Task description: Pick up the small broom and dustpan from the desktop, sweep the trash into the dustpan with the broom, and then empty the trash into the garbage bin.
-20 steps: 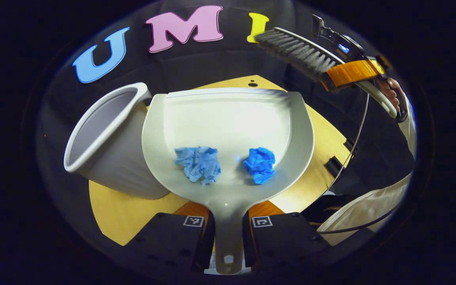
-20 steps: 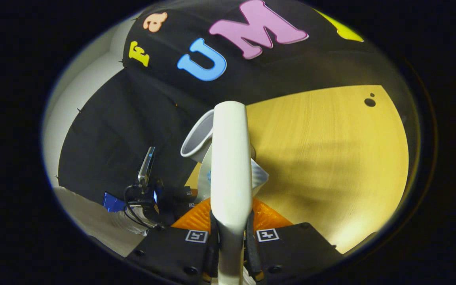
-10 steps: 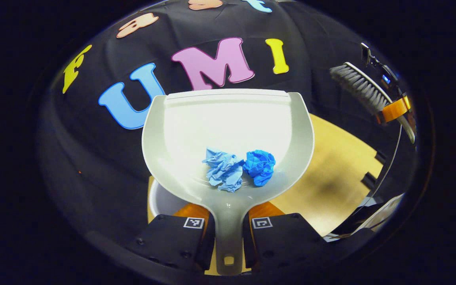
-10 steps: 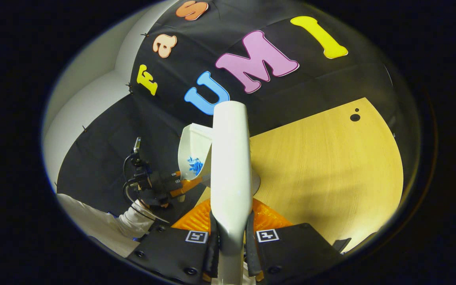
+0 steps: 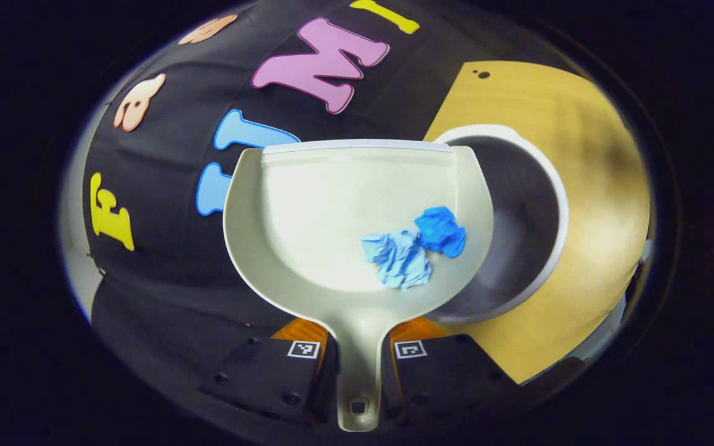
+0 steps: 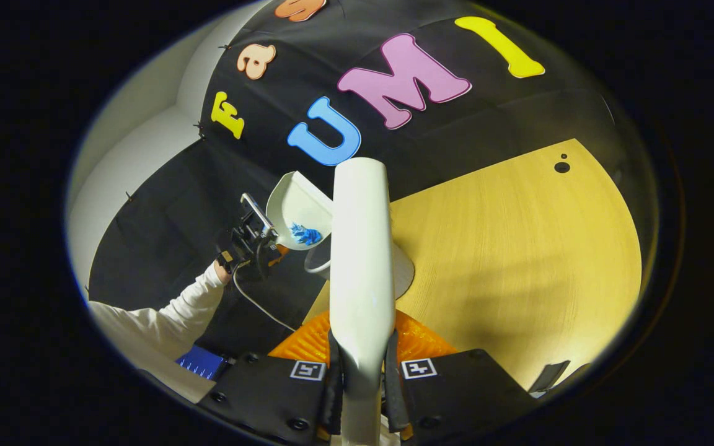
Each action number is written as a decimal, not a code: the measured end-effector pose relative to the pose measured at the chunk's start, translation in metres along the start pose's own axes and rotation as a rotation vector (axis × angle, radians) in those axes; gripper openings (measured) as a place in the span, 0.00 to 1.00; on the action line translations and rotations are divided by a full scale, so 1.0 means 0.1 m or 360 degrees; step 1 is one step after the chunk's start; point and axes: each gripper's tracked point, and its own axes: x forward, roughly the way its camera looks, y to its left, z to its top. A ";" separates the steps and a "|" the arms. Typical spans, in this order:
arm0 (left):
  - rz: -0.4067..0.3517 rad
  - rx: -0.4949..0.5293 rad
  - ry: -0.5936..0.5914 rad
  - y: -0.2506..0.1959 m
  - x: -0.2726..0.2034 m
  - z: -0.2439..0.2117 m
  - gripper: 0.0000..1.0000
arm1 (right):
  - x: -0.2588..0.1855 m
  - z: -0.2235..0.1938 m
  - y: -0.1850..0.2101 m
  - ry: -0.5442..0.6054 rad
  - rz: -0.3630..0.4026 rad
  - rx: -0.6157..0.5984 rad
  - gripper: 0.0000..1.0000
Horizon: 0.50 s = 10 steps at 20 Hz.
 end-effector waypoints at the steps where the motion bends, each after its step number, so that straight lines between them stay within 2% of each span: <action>1: 0.0051 0.0103 0.0027 0.07 0.06 -0.03 0.27 | 0.01 -0.04 0.00 0.0010 -0.0007 0.0004 0.30; 7: 0.0379 0.0705 0.0098 0.38 -0.02 -0.10 0.27 | -0.06 -0.14 0.01 0.0025 -0.0025 -0.0008 0.30; 10: 0.0531 0.0933 0.0082 0.45 -0.03 -0.07 0.27 | -0.08 -0.14 -0.10 0.0031 -0.0139 -0.0060 0.30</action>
